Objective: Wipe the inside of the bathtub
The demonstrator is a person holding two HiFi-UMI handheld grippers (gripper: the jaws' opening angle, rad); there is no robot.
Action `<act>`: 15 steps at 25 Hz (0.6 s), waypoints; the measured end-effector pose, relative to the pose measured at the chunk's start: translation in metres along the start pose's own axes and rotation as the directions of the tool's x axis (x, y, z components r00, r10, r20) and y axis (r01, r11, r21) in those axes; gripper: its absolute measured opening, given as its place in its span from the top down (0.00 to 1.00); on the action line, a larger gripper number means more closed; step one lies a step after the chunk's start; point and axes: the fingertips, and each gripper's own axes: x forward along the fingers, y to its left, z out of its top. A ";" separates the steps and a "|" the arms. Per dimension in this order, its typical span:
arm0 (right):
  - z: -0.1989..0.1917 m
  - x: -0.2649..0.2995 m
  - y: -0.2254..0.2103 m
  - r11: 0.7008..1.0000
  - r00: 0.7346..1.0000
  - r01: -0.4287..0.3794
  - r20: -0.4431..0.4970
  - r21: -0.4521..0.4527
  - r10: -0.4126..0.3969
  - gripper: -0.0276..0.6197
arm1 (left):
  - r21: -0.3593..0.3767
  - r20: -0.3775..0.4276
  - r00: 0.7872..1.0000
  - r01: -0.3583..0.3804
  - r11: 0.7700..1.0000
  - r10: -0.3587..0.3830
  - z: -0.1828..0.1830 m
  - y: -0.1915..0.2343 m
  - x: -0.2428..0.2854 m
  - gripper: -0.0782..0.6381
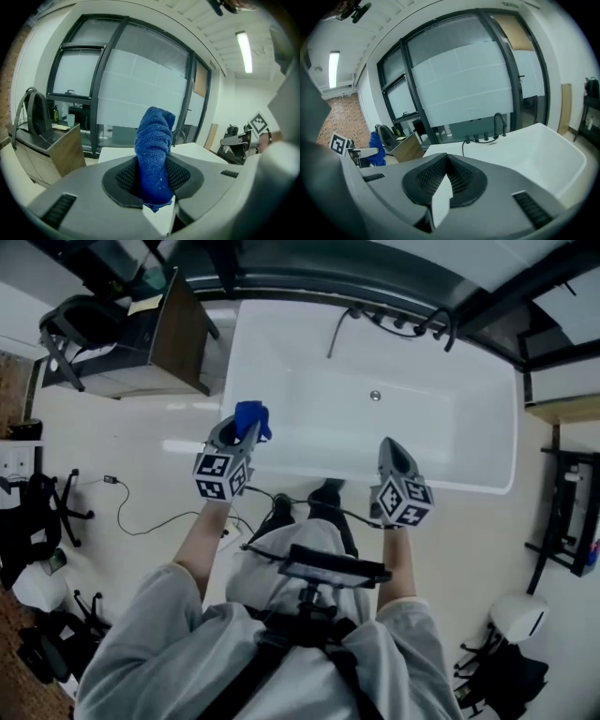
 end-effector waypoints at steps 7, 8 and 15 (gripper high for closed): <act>0.004 -0.049 -0.018 0.997 0.999 0.032 -0.019 -0.069 -0.033 0.94 | -0.011 0.030 0.999 0.042 0.999 -0.042 0.002 -0.046 -0.030 0.72; 0.003 -0.052 -0.025 0.997 0.999 0.033 -0.021 -0.069 -0.034 0.94 | -0.005 0.037 0.999 0.035 0.999 -0.035 0.004 -0.050 -0.034 0.72; 0.004 -0.056 -0.065 0.997 0.999 0.001 -0.054 -0.073 -0.005 0.94 | -0.005 0.039 0.996 -0.084 0.996 0.085 0.011 -0.064 -0.052 0.72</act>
